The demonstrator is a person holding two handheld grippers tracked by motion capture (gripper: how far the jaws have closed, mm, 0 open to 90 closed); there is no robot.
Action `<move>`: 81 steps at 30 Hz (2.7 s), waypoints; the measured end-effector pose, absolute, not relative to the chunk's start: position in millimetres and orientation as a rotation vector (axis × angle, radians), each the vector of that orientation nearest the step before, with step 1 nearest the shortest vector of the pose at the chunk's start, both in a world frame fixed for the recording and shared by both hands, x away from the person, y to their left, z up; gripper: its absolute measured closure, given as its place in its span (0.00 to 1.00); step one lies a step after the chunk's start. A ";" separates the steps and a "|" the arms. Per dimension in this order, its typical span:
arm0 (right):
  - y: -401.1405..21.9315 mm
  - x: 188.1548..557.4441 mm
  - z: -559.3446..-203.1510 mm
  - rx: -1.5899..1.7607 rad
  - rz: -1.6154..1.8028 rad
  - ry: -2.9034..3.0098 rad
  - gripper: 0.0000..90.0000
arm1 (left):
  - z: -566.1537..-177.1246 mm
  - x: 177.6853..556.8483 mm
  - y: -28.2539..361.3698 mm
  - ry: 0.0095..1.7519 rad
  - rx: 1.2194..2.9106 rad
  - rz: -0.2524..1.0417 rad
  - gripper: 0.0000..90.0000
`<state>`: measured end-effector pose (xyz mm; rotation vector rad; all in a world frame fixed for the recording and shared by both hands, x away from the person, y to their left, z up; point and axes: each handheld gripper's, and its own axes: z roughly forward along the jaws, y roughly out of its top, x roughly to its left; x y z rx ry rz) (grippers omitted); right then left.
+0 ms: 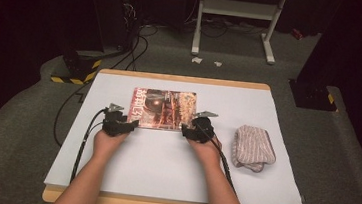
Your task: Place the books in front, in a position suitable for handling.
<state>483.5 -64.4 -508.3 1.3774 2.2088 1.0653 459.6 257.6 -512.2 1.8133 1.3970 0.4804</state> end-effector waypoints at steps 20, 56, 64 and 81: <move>-72.7 443.8 -508.8 1.346 1.070 2.214 0.47 | -510.8 425.8 252.3 1.366 1.862 0.501 0.48; -110.4 358.9 -508.8 1.284 1.054 2.251 0.47 | -512.0 331.6 225.4 1.185 2.041 0.576 0.42; -111.3 360.8 -508.9 1.280 1.079 2.261 0.48 | -512.5 340.4 234.8 1.235 2.000 0.572 0.47; -78.0 337.4 -509.9 1.142 1.102 2.367 0.54 | -511.7 375.4 252.5 1.321 1.934 0.604 0.49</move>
